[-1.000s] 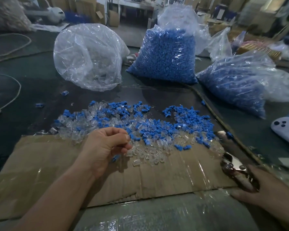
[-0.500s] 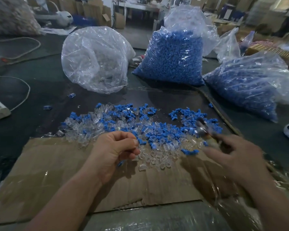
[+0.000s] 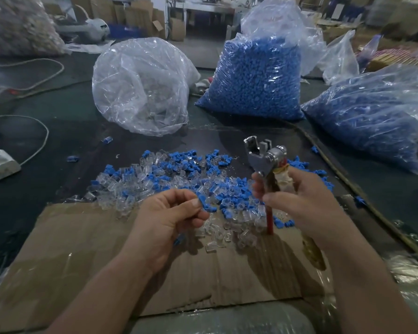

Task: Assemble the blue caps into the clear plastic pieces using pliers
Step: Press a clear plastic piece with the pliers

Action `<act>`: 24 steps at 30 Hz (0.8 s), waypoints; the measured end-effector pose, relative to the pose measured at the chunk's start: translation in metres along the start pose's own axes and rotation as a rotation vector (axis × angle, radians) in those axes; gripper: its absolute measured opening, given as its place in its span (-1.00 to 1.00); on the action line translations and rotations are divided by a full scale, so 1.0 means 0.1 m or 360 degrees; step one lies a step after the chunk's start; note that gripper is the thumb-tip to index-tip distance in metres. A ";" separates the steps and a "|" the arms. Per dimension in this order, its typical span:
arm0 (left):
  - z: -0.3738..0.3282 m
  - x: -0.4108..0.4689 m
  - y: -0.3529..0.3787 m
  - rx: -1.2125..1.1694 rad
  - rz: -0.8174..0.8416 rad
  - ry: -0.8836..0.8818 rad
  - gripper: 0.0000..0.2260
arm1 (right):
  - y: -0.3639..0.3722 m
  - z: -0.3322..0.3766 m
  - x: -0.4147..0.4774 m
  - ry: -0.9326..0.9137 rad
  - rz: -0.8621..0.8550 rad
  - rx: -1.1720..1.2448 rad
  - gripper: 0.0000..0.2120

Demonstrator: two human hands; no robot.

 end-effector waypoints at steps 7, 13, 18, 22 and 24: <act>-0.01 -0.02 -0.02 -0.0012 -0.0021 0.0055 -0.88 | 0.04 -0.19 0.01 0.0250 0.0301 -0.0080 -0.92; -0.05 -0.03 -0.01 -0.0020 -0.0063 0.0156 -0.89 | 0.14 -0.06 -0.03 0.0154 0.0147 -0.0639 -0.92; -0.11 -0.06 0.03 -0.0013 -0.0086 0.0300 -0.88 | 0.33 -0.07 -0.05 0.0110 0.0213 -0.1306 -0.78; -0.12 -0.08 0.07 0.0001 -0.0118 0.0378 -0.87 | 0.38 -0.17 -0.03 0.0077 0.0155 -0.1301 -0.84; -0.12 -0.08 0.08 -0.0013 -0.0122 0.0381 -0.88 | 0.41 -0.18 -0.01 0.0054 0.0154 -0.1291 -0.85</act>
Point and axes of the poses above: each hand's wrist, its own x-axis towards the middle knuckle, its own y-axis out of the palm, z = x × y, the point moved 6 cm from there along x, towards the middle knuckle, and after that the axes turned 9 degrees about z, right-handed, at the moved point
